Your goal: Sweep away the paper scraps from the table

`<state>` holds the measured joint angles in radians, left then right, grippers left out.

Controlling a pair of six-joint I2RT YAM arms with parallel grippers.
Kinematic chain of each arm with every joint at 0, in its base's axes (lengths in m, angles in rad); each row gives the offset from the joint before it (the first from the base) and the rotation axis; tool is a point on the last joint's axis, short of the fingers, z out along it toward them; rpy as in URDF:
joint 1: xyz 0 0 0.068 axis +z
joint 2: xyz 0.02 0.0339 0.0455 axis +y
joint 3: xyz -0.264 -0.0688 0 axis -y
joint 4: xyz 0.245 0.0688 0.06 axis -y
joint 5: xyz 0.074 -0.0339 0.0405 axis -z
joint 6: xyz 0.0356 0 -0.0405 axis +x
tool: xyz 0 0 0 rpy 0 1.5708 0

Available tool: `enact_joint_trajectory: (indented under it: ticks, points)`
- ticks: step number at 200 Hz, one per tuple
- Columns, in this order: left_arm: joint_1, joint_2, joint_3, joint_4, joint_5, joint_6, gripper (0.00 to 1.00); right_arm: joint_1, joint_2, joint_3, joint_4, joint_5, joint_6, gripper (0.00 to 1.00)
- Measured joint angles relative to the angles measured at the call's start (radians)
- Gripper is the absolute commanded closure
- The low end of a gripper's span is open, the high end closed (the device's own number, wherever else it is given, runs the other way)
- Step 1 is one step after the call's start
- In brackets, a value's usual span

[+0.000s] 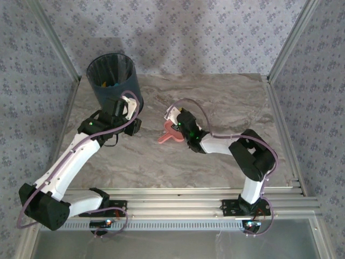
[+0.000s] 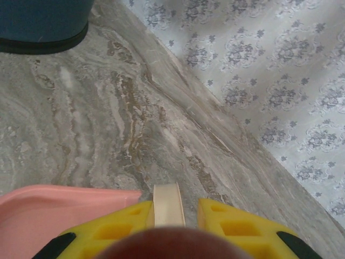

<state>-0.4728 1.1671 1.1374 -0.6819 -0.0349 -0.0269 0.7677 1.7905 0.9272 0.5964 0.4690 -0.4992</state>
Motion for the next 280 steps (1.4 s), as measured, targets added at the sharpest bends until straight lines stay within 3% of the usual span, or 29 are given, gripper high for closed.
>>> enact_joint_trajectory:
  ticks: [82,280]
  points:
    - [0.000,0.003,0.000,0.000,0.000,0.003,0.56,0.066,0.057,0.000,0.041,0.026,-0.041,0.93]
    - [0.002,0.021,0.000,-0.003,-0.016,0.019,0.55,0.137,0.095,-0.051,0.089,0.067,-0.047,0.39]
